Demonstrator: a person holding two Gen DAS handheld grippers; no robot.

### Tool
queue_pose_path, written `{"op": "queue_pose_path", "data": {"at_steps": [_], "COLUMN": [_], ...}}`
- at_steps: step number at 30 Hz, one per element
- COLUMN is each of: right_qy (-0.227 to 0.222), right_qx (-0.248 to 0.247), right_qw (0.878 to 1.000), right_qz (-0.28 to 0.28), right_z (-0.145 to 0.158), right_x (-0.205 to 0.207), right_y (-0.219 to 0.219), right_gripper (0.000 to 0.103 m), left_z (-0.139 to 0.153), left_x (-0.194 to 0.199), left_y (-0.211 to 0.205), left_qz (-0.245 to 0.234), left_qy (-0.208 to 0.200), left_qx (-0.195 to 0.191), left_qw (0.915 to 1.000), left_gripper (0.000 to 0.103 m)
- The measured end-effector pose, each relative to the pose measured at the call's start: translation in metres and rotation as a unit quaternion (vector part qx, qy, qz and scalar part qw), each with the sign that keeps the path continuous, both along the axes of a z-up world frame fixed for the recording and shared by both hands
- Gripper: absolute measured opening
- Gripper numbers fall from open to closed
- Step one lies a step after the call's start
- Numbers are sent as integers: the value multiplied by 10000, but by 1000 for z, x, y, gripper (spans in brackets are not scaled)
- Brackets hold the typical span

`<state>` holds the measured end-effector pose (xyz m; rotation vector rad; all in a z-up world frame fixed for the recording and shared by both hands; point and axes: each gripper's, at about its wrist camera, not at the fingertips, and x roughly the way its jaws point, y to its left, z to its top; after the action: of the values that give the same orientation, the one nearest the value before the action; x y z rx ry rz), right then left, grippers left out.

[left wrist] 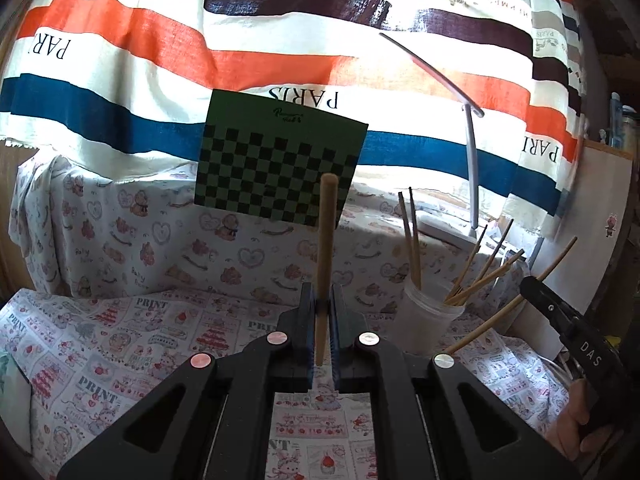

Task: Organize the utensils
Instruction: 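Carry both held chopsticks upright over the clear cup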

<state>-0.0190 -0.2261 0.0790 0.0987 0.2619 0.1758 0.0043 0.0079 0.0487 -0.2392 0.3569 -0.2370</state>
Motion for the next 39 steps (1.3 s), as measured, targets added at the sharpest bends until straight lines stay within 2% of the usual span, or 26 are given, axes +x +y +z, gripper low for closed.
{"op": "queue_pose_path", "data": {"at_steps": [2,4,7,10,12,15,19,25,28,31,34,37,39], "right_qy": [-95,-168,-309,-745,-1014,-1068,-1117,-1187,-1050,-704,-326,-40,166], "right_qx": [-49,-69,231,495,622,804,909,584,468,433,596,783,985], "right_qw": [9999,9994,9983,9929,9876,9867,9846,9875,9903,9937,9947,9924,9916], "right_qz": [-96,-284,-425,-787,-1028,-924,-991,-853,-786,-755,-769,-947,-820], "right_z": [4,9,18,28,30,32,39,64,64,54,38,23,16], "right_x": [-3,-6,-11,-25,-32,-30,-22,-1,12,32,49,61,69], "right_y": [-2,-8,-24,-42,-52,-62,-68,-63,-61,-62,-71,-82,-90], "right_gripper": [7,7,7,7,7,7,7,7,7,7,7,7,7], "left_z": [3,7,17,32,43,61,81,95,95,88,76,63,55], "left_x": [-3,-5,-5,-6,-2,3,9,28,39,53,67,80,89], "left_y": [-2,-11,-24,-38,-50,-66,-87,-102,-108,-117,-123,-126,-130], "left_qz": [-179,-205,-323,-493,-629,-724,-773,-866,-953,-972,-693,-764,-776], "left_qy": [-43,-126,-241,-463,-470,-593,-929,-924,-831,-631,-444,-298,-242], "left_qx": [-133,25,51,-32,6,-44,71,-59,-57,47,178,236,306], "left_qw": [9997,9997,9992,9977,9969,9956,9926,9919,9920,9933,9964,9964,9962], "left_gripper": [5,5,5,5,5,5,5,5,5,5,5,5,5]}}
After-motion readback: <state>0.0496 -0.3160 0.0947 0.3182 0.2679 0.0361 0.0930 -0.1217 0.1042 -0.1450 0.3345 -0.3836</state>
